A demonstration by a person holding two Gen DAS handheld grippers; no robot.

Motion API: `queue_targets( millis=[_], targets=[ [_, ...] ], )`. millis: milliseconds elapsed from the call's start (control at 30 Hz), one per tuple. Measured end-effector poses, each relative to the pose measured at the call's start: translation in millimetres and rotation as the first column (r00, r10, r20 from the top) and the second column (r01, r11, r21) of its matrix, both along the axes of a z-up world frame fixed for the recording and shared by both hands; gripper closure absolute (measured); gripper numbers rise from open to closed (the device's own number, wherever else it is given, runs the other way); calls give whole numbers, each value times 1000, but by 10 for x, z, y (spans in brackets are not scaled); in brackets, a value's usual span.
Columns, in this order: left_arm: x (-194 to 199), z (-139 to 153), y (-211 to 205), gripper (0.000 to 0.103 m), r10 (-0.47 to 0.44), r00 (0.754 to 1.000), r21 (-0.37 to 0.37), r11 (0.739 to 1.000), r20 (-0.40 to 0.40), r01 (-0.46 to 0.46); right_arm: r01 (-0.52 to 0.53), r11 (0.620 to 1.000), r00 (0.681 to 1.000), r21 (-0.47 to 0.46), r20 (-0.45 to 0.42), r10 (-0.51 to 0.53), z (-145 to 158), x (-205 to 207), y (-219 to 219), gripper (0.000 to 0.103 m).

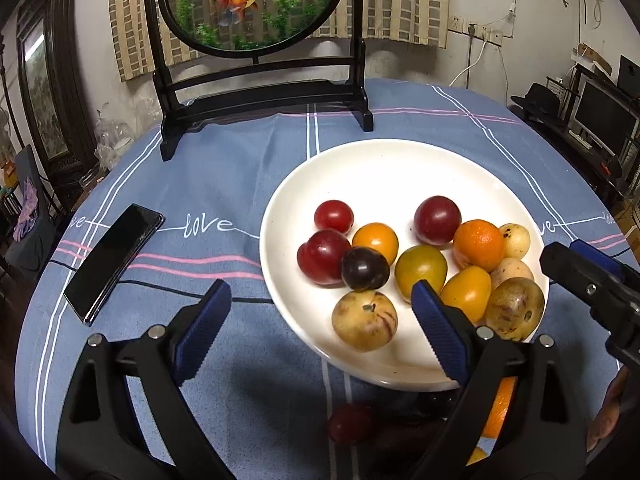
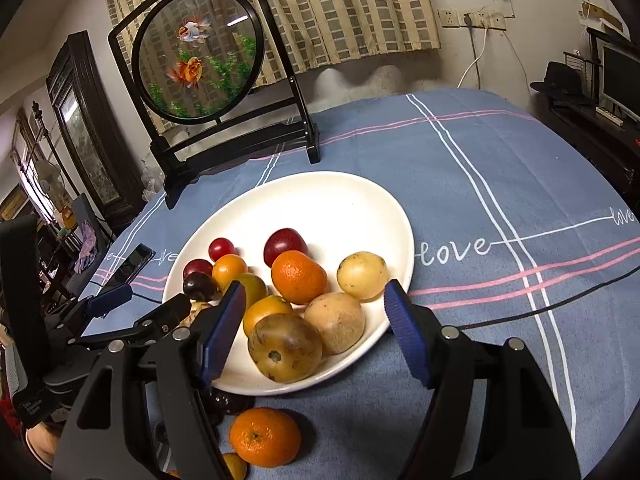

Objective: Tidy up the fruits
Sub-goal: 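Carry both fruits over the white plate and open both grippers to release them, then grasp an orange with the left gripper while the right gripper grasps another orange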

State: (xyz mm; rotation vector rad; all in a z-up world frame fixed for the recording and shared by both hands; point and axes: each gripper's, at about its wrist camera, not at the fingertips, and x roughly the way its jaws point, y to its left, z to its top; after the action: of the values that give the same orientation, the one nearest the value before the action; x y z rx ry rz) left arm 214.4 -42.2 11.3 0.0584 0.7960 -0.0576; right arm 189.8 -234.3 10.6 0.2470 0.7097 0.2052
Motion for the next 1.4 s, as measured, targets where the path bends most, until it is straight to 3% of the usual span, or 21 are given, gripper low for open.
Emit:
queue_targets(
  millis=[167, 367, 533, 867, 1400],
  targets=[
    [-42, -28, 37, 10, 7, 1000, 1, 1000, -12, -7, 0, 1000, 1000, -10, 16, 0, 6, -95, -31, 31],
    [-168, -41, 121, 9, 14, 1000, -11, 1000, -19, -14, -31, 999, 999, 43, -38, 32, -91, -189, -77, 31],
    [-324, -92, 196, 8, 19, 999, -39, 999, -38, -21, -52, 999, 999, -13, -5, 52, -99, -372, -18, 31],
    [-772, -80, 293, 7, 24, 999, -104, 994, -42, -28, -61, 998, 998, 22, -24, 61, -140, -380, -76, 30],
    [-1313, -243, -130, 7, -104, 989, -37, 994, -100, 101, -104, 995, 994, 9, -19, 104, -116, -455, -69, 27]
  ],
)
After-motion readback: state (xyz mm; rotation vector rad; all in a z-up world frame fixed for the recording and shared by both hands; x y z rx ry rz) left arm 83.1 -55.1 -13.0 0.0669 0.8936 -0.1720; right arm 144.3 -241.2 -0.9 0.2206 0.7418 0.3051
